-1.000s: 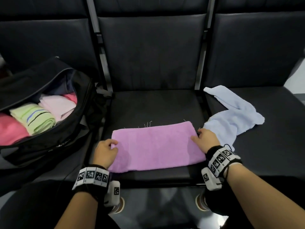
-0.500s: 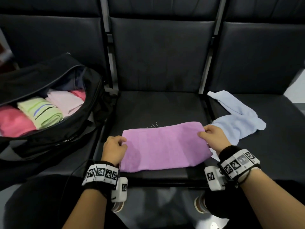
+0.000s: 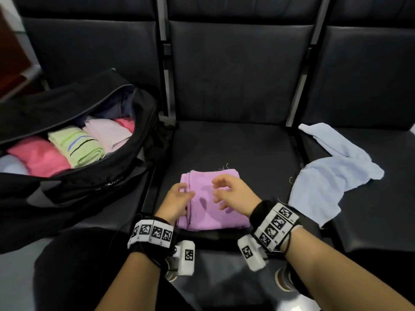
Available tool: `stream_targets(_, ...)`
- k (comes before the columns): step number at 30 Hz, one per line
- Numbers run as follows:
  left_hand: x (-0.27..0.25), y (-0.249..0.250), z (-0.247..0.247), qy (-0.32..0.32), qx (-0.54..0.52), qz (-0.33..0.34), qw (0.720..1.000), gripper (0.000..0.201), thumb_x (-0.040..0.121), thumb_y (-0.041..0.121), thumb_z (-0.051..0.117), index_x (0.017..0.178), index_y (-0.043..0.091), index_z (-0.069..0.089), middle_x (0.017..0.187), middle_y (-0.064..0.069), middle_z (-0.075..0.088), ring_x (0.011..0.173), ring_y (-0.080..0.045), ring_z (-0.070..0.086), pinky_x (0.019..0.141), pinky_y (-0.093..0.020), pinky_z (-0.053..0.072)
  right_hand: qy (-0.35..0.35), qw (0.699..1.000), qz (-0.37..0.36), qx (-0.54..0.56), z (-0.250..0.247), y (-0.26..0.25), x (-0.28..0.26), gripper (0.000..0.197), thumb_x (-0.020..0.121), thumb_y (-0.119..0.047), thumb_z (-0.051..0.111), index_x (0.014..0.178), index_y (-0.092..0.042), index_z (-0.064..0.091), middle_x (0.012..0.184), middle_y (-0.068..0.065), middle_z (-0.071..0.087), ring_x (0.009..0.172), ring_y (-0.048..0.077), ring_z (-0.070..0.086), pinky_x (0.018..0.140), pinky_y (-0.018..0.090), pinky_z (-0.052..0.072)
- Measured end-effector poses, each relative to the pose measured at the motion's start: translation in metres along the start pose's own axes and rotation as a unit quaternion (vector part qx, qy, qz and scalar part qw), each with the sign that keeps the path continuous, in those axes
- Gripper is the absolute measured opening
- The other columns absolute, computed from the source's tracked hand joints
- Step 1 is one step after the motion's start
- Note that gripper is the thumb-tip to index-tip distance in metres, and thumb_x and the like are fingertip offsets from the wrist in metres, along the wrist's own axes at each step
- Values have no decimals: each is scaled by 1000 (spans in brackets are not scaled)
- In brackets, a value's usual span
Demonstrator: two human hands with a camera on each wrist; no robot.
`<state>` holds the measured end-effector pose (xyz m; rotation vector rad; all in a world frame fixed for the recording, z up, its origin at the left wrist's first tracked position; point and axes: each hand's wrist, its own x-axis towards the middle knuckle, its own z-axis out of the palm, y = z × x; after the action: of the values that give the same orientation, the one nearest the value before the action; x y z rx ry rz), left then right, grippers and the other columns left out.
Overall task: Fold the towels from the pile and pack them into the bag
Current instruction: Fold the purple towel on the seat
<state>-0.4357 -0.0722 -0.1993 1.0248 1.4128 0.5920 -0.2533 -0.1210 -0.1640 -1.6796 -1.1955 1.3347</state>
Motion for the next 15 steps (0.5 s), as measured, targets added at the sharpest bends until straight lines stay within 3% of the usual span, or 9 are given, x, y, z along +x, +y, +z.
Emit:
stream_targets(2, 0, -3, 4, -8, 21, 55, 998, 38, 90, -5, 62, 122, 12, 51, 92, -8, 57, 78, -18, 56, 62, -19, 48, 14, 999, -5, -35, -9, 16, -5, 23, 87, -6, 62, 107, -17, 64, 111, 2, 65, 68, 21, 64, 64, 40, 56)
stream_targets(4, 0, -4, 8, -7, 80, 100, 992, 42, 82, -16, 64, 117, 5, 58, 94, -8, 57, 79, -19, 54, 67, -20, 46, 14, 996, -25, -87, -17, 25, -11, 23, 86, -4, 64, 104, -18, 67, 108, 0, 67, 68, 20, 63, 72, 41, 59)
stream_targets(5, 0, -5, 9, 3, 110, 117, 987, 43, 78, -18, 63, 114, 4, 63, 96, -8, 59, 81, -19, 53, 72, -24, 46, 13, 993, -40, -107, -20, 28, -13, 23, 85, -5, 64, 103, -20, 68, 106, -4, 68, 67, 17, 63, 74, 37, 58)
stream_targets(7, 1, -3, 8, 21, 125, 135, 983, 46, 76, -20, 58, 108, 11, 69, 96, -9, 62, 79, -21, 56, 76, -32, 49, 14, 989, -69, -131, -23, 30, -17, 26, 85, -6, 64, 102, -25, 69, 104, -9, 69, 73, 8, 64, 78, 20, 51)
stream_targets(9, 4, -1, 2, 39, 101, 145, 984, 50, 76, -20, 53, 102, 19, 69, 97, -12, 66, 80, -26, 61, 80, -38, 53, 15, 984, -94, -150, -22, 31, -19, 27, 84, -6, 63, 103, -24, 71, 105, -10, 70, 85, 8, 64, 81, 10, 45)
stream_targets(11, 9, -2, -7, 51, 114, 146, 981, 51, 76, -20, 52, 102, 21, 68, 103, -11, 68, 87, -26, 63, 83, -36, 53, 4, 977, -114, -183, -19, 34, -20, 27, 85, -3, 64, 106, -18, 73, 106, -5, 70, 93, 13, 64, 85, 11, 45)
stream_targets(13, 9, -6, -14, 45, 168, 135, 976, 50, 75, -19, 55, 105, 19, 66, 104, -8, 64, 83, -21, 60, 79, -27, 50, -28, 964, -126, -230, -16, 39, -22, 26, 85, -2, 64, 108, -12, 73, 109, 2, 69, 98, 16, 64, 91, 17, 46)
stream_targets(15, 9, -11, -19, 38, 210, 115, 970, 50, 73, -18, 59, 109, 17, 66, 106, -10, 60, 79, -19, 55, 77, -26, 48, -69, 943, -145, -292, -13, 44, -23, 26, 84, -2, 65, 107, -9, 74, 115, 6, 67, 106, 19, 62, 98, 12, 40)
